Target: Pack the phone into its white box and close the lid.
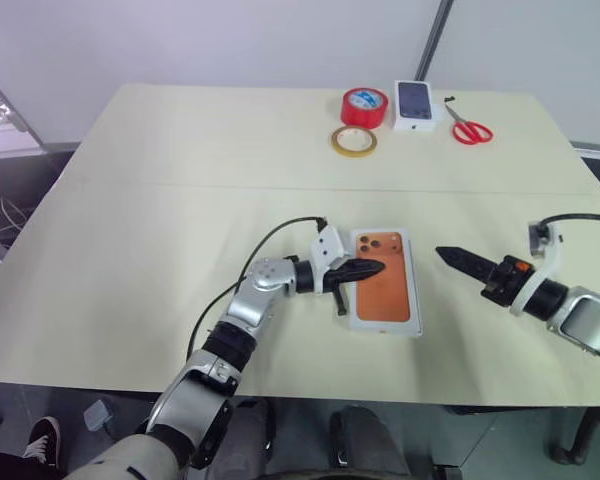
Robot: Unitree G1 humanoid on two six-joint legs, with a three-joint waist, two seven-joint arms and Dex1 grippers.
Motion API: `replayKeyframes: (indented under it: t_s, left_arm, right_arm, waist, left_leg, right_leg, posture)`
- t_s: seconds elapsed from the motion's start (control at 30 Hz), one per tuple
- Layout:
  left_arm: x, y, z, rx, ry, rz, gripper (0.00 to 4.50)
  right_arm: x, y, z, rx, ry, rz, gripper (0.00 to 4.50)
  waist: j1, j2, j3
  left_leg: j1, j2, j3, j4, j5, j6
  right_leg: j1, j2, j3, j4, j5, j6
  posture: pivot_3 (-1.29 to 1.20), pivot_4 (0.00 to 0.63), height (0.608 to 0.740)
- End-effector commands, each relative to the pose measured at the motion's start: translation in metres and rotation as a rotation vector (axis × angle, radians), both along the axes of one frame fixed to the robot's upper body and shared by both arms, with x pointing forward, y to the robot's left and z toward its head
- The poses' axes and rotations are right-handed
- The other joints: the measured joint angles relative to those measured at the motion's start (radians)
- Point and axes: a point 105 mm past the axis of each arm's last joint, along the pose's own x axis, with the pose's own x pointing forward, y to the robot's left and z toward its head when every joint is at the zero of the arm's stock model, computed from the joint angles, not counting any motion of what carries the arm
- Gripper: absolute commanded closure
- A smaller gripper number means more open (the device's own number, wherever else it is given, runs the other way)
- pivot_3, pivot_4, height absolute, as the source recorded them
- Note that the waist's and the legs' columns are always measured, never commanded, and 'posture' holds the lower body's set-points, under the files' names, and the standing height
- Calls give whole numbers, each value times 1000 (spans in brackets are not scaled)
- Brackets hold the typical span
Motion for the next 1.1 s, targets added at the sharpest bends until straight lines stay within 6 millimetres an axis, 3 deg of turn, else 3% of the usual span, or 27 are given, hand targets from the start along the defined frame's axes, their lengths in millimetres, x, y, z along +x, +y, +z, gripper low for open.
replayKeyframes:
  t_s: [0.03, 0.13, 0.27, 0.47, 0.8, 1.1]
  left_arm:
    - [4, 6, 15, -20, -42, 10, 4500]
    - [8, 17, 15, 13, -31, 48, 4500]
    - [7, 40, 2, 133, -27, 70, 4500]
    - [6, 55, -8, 195, 28, 60, 4500]
    - [6, 17, -24, 229, 40, -9, 4500]
    - [6, 2, 9, 138, -22, -52, 4500]
  right_arm:
    - [11, 14, -2, -231, -140, 25, 2964]
    - [21, 21, -10, -447, -247, 38, 4429]
    - [28, 16, -19, -560, -293, -1, 4429]
    - [28, 16, -18, -618, -327, 8, 4429]
    - [4, 28, -30, -685, -302, 154, 4429]
    - [-2, 26, -32, -738, -297, 193, 4429]
  waist:
    - [1, 0, 0]
    - [-1, 1, 0]
    - [0, 1, 0]
    - [4, 1, 0]
    - [3, 1, 0]
    - [3, 1, 0]
  left_leg:
    - [0, 0, 0, 0, 0, 0]
    - [0, 0, 0, 0, 0, 0]
    - [0, -1, 0, 1, 0, 0]
    - [0, -1, 0, 1, 0, 0]
    - [1, -3, 0, 2, 0, 0]
    - [1, -3, 0, 1, 0, 0]
  right_leg:
    - [0, 0, 0, 0, 0, 0]
    - [-1, 0, 1, 1, 0, 0]
    - [-1, 0, 1, 1, 0, 0]
    - [0, -4, 0, 1, 0, 0]
    - [2, -4, -1, 0, 0, 0]
    - [2, -4, -1, 0, 0, 0]
  posture:
    - [0, 150, 740]
    - [0, 150, 740]
    - [0, 150, 740]
    - [0, 150, 740]
    - [0, 150, 740]
    - [0, 150, 740]
